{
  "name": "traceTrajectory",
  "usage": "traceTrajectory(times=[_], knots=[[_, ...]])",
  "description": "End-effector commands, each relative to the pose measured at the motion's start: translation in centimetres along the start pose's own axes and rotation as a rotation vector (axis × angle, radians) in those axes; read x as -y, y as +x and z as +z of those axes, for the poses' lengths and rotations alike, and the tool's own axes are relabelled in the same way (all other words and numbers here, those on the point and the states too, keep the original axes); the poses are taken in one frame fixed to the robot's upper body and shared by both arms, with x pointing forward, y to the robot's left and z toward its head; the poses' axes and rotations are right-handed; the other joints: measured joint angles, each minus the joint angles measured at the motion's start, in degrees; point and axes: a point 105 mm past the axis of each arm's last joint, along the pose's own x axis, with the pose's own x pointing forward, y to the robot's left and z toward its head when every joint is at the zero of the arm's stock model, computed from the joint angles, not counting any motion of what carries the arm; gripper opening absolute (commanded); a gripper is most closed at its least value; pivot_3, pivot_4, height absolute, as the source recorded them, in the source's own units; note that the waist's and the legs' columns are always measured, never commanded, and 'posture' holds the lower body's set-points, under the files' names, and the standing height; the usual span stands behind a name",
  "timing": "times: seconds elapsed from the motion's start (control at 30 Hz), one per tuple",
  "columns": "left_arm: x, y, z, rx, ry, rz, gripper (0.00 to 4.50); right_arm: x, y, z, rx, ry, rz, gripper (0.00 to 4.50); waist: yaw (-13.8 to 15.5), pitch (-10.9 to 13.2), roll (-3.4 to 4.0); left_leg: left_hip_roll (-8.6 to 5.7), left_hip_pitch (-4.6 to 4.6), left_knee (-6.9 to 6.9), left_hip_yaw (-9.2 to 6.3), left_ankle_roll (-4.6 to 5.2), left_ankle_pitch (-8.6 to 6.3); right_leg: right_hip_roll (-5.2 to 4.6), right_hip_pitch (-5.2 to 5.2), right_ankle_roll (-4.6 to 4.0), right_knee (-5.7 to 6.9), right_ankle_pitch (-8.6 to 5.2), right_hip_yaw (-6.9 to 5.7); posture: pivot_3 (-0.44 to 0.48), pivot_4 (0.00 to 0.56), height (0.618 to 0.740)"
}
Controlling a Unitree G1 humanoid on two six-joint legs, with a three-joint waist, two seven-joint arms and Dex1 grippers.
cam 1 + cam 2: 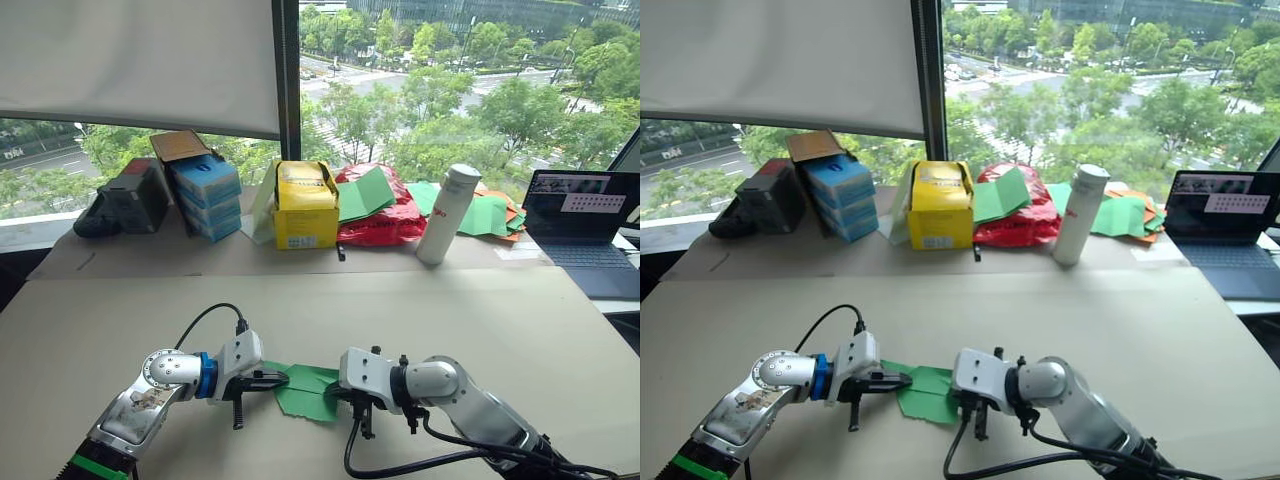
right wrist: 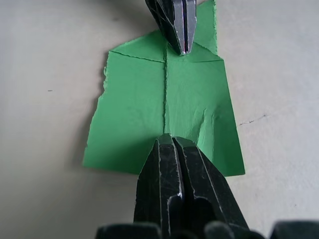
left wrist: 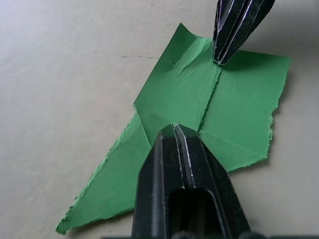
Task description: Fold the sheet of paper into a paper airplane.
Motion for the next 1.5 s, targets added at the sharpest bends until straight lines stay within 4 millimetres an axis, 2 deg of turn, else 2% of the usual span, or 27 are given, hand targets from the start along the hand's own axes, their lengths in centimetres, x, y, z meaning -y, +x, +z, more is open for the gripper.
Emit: traceTrajectory(times=[0.03,0.2,0.27,0.4,0.5,0.6,0.67,0.77,0.97,1.03,1.17,1.3,1.5], knots=[[0.2,-0.2,-1.8,-0.075,-0.030,-0.006,0.00,-1.6,-1.2,-6.2,-0.229,0.163,0.036,0.02,0.11,-0.16,0.00,0.00,0.00,0.00,0.01,0.01,-0.01,-0.01,0.01,0.00,-0.03,0.00,0.00,0.000,0.150,0.740],[0.2,-0.2,-1.8,-0.074,-0.030,-0.008,0.00,-1.9,-1.9,-6.6,-0.244,0.166,0.041,0.02,0.25,-0.50,-0.05,0.02,0.02,-0.07,0.00,0.00,-0.01,-0.05,0.02,-0.14,-0.09,-0.08,0.00,0.000,0.150,0.740],[0.3,-0.2,-1.8,-0.074,-0.030,-0.010,0.00,-1.7,-1.9,-5.9,-0.219,0.154,0.035,0.02,0.30,-0.55,-0.06,0.02,0.01,-0.09,0.00,0.00,-0.01,-0.07,0.01,-0.17,-0.10,-0.10,0.01,0.000,0.150,0.740],[0.2,-0.2,-1.8,-0.073,-0.029,-0.008,0.00,-0.8,-2.0,-1.5,0.002,0.128,0.031,0.02,0.34,-0.55,-0.07,0.02,-0.08,-0.11,0.00,0.00,-0.01,-0.10,-0.03,-0.17,-0.14,-0.10,0.02,0.000,0.150,0.740],[0.2,-0.2,-1.8,-0.072,-0.028,-0.008,0.00,-0.3,-2.4,0.2,0.080,0.104,0.030,0.02,0.14,-0.53,-0.04,0.02,-0.20,-0.14,0.00,0.00,-0.01,-0.10,-0.13,-0.13,-0.17,-0.07,0.04,0.000,0.150,0.740],[0.1,-0.2,-1.7,-0.072,-0.027,-0.007,0.00,0.3,-3.0,3.3,0.230,0.089,0.035,0.02,-0.08,-0.49,0.01,0.03,-0.38,-0.15,0.00,-0.03,0.01,-0.09,-0.21,-0.11,-0.11,-0.05,0.03,0.000,0.150,0.740],[0.1,-0.2,-1.7,-0.071,-0.026,-0.008,0.00,0.5,-3.1,4.5,0.275,0.071,0.036,0.02,-0.25,-0.43,0.10,0.04,-0.38,-0.16,0.00,-0.03,0.01,-0.09,-0.21,-0.09,-0.09,-0.04,0.03,0.000,0.150,0.740],[0.1,-0.2,-1.5,-0.069,-0.022,-0.011,0.00,1.2,-2.0,5.6,0.303,0.063,0.003,0.02,-0.37,-0.42,0.10,0.04,-0.37,-0.17,-0.01,-0.03,0.01,-0.09,-0.21,-0.09,-0.09,-0.04,0.02,0.000,0.150,0.740],[0.0,0.0,-0.7,-0.052,-0.004,-0.014,0.00,2.4,1.0,2.3,0.148,0.090,-0.056,0.02,-0.44,-0.41,0.10,0.02,-0.42,-0.17,0.00,-0.03,0.01,-0.10,-0.25,-0.10,-0.11,-0.05,0.00,0.000,0.150,0.740],[0.0,0.0,-0.2,-0.040,0.002,-0.016,0.00,2.5,1.4,1.2,0.103,0.103,-0.063,0.02,-0.54,-0.37,0.14,0.01,-0.48,-0.17,0.01,-0.03,0.01,-0.11,-0.29,-0.10,-0.11,-0.04,0.00,0.000,0.150,0.740],[0.2,0.2,1.6,0.027,-0.007,-0.035,0.00,1.6,1.7,-0.8,0.026,0.106,-0.019,0.02,-0.66,-0.36,0.16,0.03,-0.45,-0.19,0.00,-0.07,0.03,-0.08,-0.32,-0.11,-0.04,-0.05,-0.01,0.000,0.150,0.740],[1.1,0.8,2.6,0.055,-0.026,-0.091,0.00,1.3,1.9,-1.0,0.011,0.108,-0.007,0.02,-0.69,-0.35,0.15,0.03,-0.44,-0.18,0.01,-0.06,0.03,-0.08,-0.30,-0.10,-0.04,-0.05,-0.01,0.000,0.150,0.740],[1.6,1.8,0.3,-0.024,-0.030,-0.110,0.00,1.1,2.0,-0.7,0.016,0.110,-0.004,0.02,-0.66,-0.36,0.15,0.03,-0.42,-0.18,0.01,-0.07,0.03,-0.05,-0.28,-0.11,-0.03,-0.05,-0.01,0.000,0.150,0.740]])
